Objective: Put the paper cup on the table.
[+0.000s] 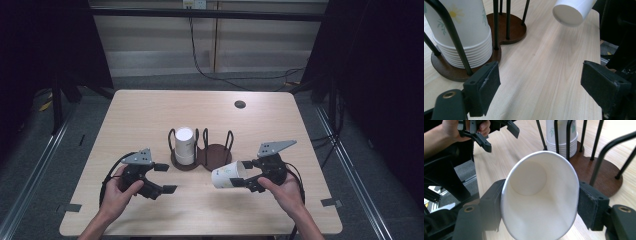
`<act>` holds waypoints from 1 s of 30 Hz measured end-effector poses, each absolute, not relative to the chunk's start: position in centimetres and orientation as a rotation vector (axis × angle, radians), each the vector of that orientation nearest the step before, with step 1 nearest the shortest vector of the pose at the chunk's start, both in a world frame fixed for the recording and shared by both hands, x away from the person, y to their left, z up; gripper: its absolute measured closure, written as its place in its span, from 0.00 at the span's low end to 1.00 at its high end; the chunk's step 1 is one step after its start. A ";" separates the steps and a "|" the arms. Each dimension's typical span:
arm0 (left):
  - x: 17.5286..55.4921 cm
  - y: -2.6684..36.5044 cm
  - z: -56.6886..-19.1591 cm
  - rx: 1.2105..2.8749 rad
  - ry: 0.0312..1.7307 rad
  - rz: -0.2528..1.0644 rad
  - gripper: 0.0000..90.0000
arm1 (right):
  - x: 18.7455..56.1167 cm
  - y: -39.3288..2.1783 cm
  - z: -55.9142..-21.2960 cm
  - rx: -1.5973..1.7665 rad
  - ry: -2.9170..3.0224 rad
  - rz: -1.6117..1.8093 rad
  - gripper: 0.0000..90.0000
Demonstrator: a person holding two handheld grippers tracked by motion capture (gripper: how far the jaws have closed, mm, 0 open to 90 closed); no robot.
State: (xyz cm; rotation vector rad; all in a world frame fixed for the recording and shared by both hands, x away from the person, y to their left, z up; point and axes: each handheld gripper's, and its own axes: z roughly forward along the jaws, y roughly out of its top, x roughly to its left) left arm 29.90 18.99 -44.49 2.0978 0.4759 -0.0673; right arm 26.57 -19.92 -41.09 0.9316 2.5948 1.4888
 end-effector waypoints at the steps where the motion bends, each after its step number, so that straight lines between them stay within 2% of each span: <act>1: 29.9 19.0 -44.5 2.098 0.476 -0.066 0.18 | 26.5 -20.1 -41.0 0.934 2.594 1.478 0.33; 16: 29.9 18.9 -44.6 2.113 0.467 -0.058 0.18 | 26.7 -22.9 -40.3 1.006 2.545 1.407 0.33; 30: 29.8 18.3 -44.7 2.133 0.445 -0.026 0.18 | 28.4 -24.3 -39.3 1.044 2.542 1.272 0.32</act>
